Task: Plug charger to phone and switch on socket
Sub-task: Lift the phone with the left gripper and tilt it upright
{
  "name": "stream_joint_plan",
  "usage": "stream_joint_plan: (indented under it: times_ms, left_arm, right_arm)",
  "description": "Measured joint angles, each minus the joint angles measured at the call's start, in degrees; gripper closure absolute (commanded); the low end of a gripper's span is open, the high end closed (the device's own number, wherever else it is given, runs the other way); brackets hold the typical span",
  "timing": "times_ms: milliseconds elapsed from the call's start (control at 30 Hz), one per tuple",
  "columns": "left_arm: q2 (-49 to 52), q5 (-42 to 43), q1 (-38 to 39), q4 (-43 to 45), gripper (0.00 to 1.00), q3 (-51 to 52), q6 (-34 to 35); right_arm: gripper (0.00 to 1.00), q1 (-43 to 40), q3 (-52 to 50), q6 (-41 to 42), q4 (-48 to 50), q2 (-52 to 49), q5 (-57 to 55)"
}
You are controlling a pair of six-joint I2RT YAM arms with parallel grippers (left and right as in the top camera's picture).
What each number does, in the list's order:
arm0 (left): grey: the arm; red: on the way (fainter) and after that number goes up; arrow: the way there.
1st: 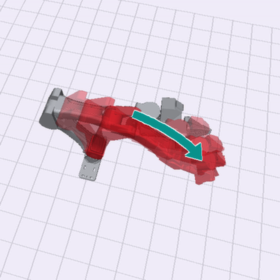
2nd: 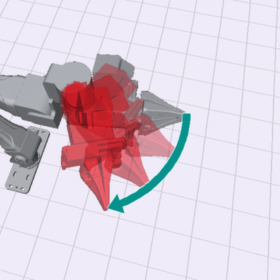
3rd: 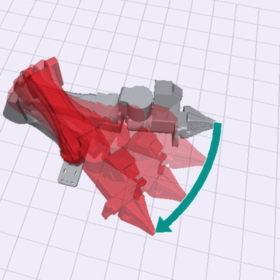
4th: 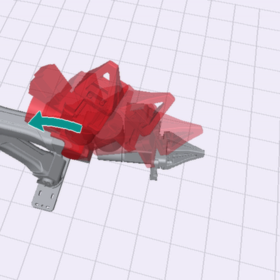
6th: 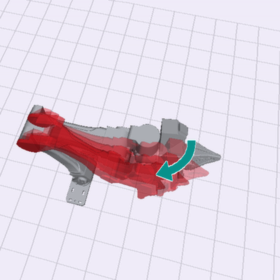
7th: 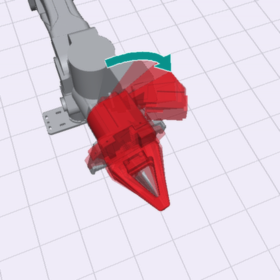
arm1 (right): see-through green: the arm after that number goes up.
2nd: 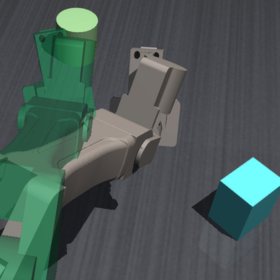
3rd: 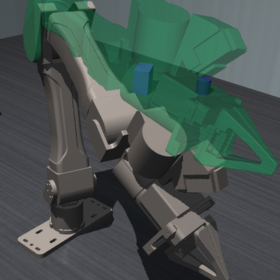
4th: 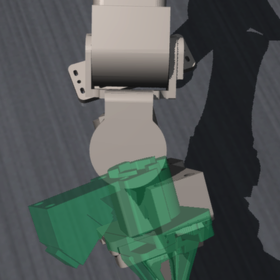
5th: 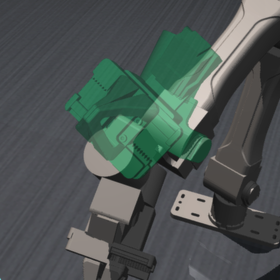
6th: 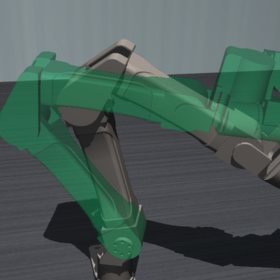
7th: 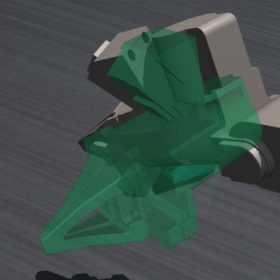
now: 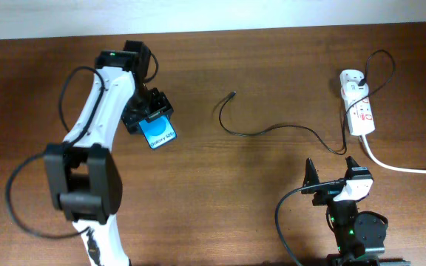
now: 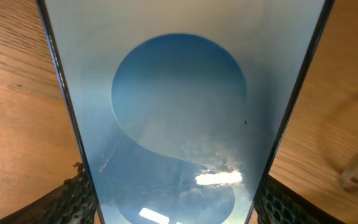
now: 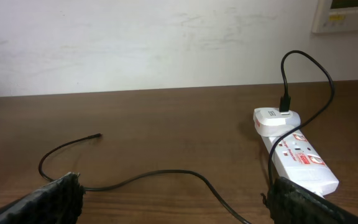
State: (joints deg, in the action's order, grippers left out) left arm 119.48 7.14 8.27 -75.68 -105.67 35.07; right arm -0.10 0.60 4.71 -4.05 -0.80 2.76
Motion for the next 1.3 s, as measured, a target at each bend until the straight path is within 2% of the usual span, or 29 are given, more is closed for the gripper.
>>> stream_joint_plan:
  times_ms: [133, 367, 700, 967, 1167, 1300]
  left_arm:
    - [-8.2, 0.0, 0.0, -1.9, 0.44, 0.0, -0.6]
    - [-15.6, 1.9, 0.0, -6.8, 0.44, 0.0, -0.7]
    - [-15.6, 8.5, 3.8, -1.3, 0.44, 0.0, -0.2]
    - [-15.2, 12.2, 3.9, -0.7, 0.45, 0.0, -0.2]
    - [-9.6, 18.0, 3.9, 2.3, 0.44, 0.0, -0.2]
    - [-4.0, 25.5, 3.9, 6.4, 0.45, 0.0, -0.2]
  right_arm:
    - [0.02, 0.0, 0.0, 0.0, 0.0, 0.0, 0.0]
    - [0.02, 0.0, 0.0, 0.0, 0.0, 0.0, 0.0]
    - [0.02, 0.0, 0.0, 0.0, 0.0, 0.0, 0.0]
    - [0.02, 0.0, 0.0, 0.0, 0.0, 0.0, 0.0]
    - [0.02, 0.0, 0.0, 0.0, 0.0, 0.0, 0.0]
    - [0.02, 0.0, 0.0, 0.0, 0.0, 0.0, 0.0]
